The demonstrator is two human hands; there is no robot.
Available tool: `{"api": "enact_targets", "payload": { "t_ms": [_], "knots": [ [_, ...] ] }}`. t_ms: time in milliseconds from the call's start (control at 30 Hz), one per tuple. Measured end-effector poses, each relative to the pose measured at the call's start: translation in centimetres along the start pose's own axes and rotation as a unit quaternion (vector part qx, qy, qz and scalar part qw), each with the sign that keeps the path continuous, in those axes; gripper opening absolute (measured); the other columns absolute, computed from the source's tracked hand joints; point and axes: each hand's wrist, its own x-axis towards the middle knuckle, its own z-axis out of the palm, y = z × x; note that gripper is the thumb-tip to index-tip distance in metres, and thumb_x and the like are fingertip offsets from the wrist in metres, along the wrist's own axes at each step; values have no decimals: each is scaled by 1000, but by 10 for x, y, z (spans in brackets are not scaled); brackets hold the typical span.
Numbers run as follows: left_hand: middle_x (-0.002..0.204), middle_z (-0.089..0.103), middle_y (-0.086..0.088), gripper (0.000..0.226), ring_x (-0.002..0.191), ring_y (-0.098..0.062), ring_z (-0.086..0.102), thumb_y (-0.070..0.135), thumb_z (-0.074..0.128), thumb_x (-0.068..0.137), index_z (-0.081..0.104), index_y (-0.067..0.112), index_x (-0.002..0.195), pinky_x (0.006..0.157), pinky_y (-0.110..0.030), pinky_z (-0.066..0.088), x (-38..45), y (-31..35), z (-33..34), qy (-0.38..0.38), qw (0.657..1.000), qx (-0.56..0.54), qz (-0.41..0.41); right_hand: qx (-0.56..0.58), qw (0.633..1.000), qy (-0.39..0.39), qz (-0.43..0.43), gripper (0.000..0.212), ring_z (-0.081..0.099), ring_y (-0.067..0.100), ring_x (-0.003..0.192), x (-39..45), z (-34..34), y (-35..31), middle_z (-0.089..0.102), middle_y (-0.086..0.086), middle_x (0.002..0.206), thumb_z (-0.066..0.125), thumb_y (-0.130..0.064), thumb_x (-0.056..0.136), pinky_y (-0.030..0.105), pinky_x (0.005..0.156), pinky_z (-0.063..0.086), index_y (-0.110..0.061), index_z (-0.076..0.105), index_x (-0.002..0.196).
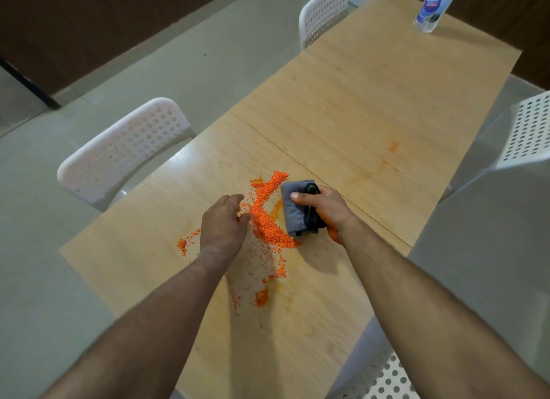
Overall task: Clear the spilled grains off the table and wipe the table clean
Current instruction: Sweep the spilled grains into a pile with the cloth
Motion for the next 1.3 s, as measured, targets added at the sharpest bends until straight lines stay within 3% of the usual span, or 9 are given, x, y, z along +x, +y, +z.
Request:
{"api": "enact_targets", "payload": {
  "t_ms": [67,167,367,567,667,833,1033,1167,1300],
  "knots": [
    [120,74,-12,33,105,-34,71,12,67,100,70,9,133,94,-43,58,2,-3,0,-2,999,35,21,-46,999,10,-13,36,75,19,94,2,0,-3,78,3,105,89,-10,82,29,72,58,-11,74,115],
    [121,74,-10,44,105,-35,71,0,61,92,71,10,133,91,-46,60,6,-9,-4,-11,997,68,33,-103,994,19,-44,36,74,24,102,11,-2,-11,76,7,110,85,-6,85,36,79,61,-12,72,118],
    [114,78,-3,39,109,-27,71,18,68,96,71,20,134,91,-45,61,13,-15,-13,-28,992,117,42,-231,969,21,-85,31,70,26,106,32,-2,-37,73,6,111,79,-6,90,47,95,59,-16,68,117],
    [133,70,-3,51,131,-26,58,15,67,90,66,18,141,103,-46,55,18,-31,-13,-31,994,95,46,-392,906,70,-144,35,65,27,99,43,6,-59,69,3,105,66,0,85,40,81,56,-28,64,105],
    [159,50,-5,63,153,-26,35,33,66,96,51,15,154,126,-44,32,23,-43,-12,-51,991,117,43,-465,862,107,-170,43,62,29,94,46,14,-70,67,2,103,56,2,80,39,72,52,-33,61,106],
    [175,18,-7,92,162,-26,9,74,40,98,26,13,165,131,-47,16,24,-65,-8,-105,980,162,39,-540,809,125,-197,49,62,31,110,50,39,-74,68,2,122,59,-3,83,34,76,43,-27,64,125],
    [176,-11,-4,124,162,-21,-13,100,19,80,0,14,169,131,-45,-1,12,-70,-4,-146,977,154,35,-541,811,84,-206,36,60,24,111,44,65,-61,69,-4,118,61,-8,92,32,79,38,-32,68,118],
    [175,-18,-5,141,161,-21,-18,109,24,69,-6,13,168,131,-47,-3,0,-69,-6,-165,975,143,35,-529,820,46,-213,40,57,20,108,20,79,-44,67,-6,113,62,-3,91,36,82,45,-32,70,117],
    [173,-25,-4,157,160,-21,-23,113,35,56,-13,12,166,131,-45,-5,-10,-72,-12,-190,971,143,35,-560,796,-4,-232,48,57,23,106,-5,89,-19,66,-4,111,58,4,84,35,75,40,-36,64,110]
  ]
}}
